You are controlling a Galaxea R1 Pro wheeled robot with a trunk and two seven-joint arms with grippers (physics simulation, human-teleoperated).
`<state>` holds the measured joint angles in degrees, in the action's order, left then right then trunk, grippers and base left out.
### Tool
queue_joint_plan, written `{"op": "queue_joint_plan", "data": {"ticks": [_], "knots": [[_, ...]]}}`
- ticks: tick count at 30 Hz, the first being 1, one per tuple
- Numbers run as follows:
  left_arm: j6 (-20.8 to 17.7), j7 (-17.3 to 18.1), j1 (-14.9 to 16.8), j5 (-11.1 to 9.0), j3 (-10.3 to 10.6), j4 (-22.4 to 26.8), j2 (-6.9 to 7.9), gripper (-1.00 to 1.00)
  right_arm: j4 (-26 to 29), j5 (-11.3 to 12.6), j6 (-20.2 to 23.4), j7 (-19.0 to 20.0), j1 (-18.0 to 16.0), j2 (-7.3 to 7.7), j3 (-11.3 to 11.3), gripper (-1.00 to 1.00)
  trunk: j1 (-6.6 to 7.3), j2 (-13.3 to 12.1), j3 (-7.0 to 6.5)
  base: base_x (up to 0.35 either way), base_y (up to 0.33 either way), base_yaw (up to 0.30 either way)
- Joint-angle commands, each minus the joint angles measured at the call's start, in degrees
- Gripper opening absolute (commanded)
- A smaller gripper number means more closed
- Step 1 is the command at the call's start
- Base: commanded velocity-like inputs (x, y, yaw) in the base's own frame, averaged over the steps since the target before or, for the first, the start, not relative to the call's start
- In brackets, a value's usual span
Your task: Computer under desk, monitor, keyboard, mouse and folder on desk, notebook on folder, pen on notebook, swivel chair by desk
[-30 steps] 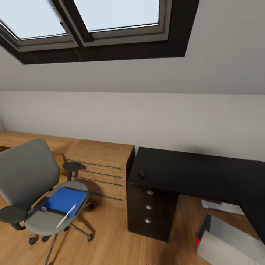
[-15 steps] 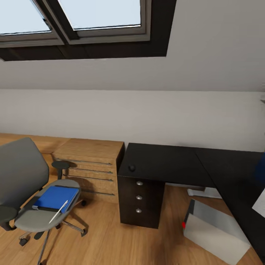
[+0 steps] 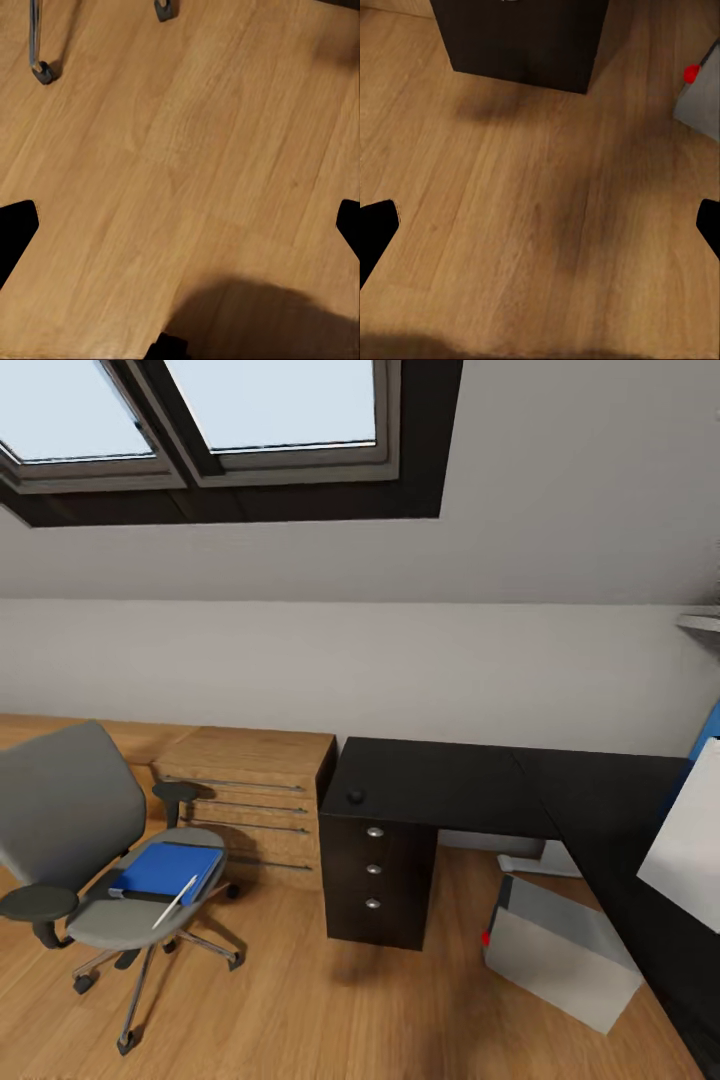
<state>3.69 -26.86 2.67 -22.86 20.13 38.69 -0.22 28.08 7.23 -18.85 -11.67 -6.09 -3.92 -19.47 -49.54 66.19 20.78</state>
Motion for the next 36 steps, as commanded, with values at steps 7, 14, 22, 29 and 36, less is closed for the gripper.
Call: {"op": "queue_joint_plan", "data": {"ticks": [7, 14, 22, 29, 36], "knots": [[0.38, -0.31, 0.06, -0.65, 0.05, -0.02, 0.05, 1.00, -1.86, 0.39, -0.15, -0.36, -0.06, 0.24, -0.30, 1.00, 0.04, 0.04, 0.06, -0.338, 0.000, 0.000], [0.39, -0.30, 0.06, -0.66, -0.08, -0.02, 0.05, 1.00, -16.76, 0.50, -0.20, -0.44, -0.06, 0.69, 0.11, 1.00, 0.04, 0.04, 0.06, -0.338, 0.000, 0.000], [0.43, -0.30, 0.06, -0.65, -0.13, -0.02, 0.08, 1.00, -24.41, 0.57, -0.14, -0.46, -0.06, 0.67, -0.03, 1.00, 0.04, 0.04, 0.06, -0.338, 0.000, 0.000], [0.98, -0.26, 0.06, -0.77, -0.26, -0.02, 0.13, 1.00, -24.96, 0.64, -0.14, -0.46, -0.06, 0.66, 0.07, 1.00, 0.04, 0.04, 0.06, -0.338, 0.000, 0.000], [1.54, -0.22, 0.06, -0.64, -0.12, -2.62, 0.14, 1.00, -25.01, 0.66, -0.14, -0.46, -0.06, 0.66, 0.00, 1.00, 0.04, 0.04, 0.06, -0.338, 0.000, 0.000]]}}
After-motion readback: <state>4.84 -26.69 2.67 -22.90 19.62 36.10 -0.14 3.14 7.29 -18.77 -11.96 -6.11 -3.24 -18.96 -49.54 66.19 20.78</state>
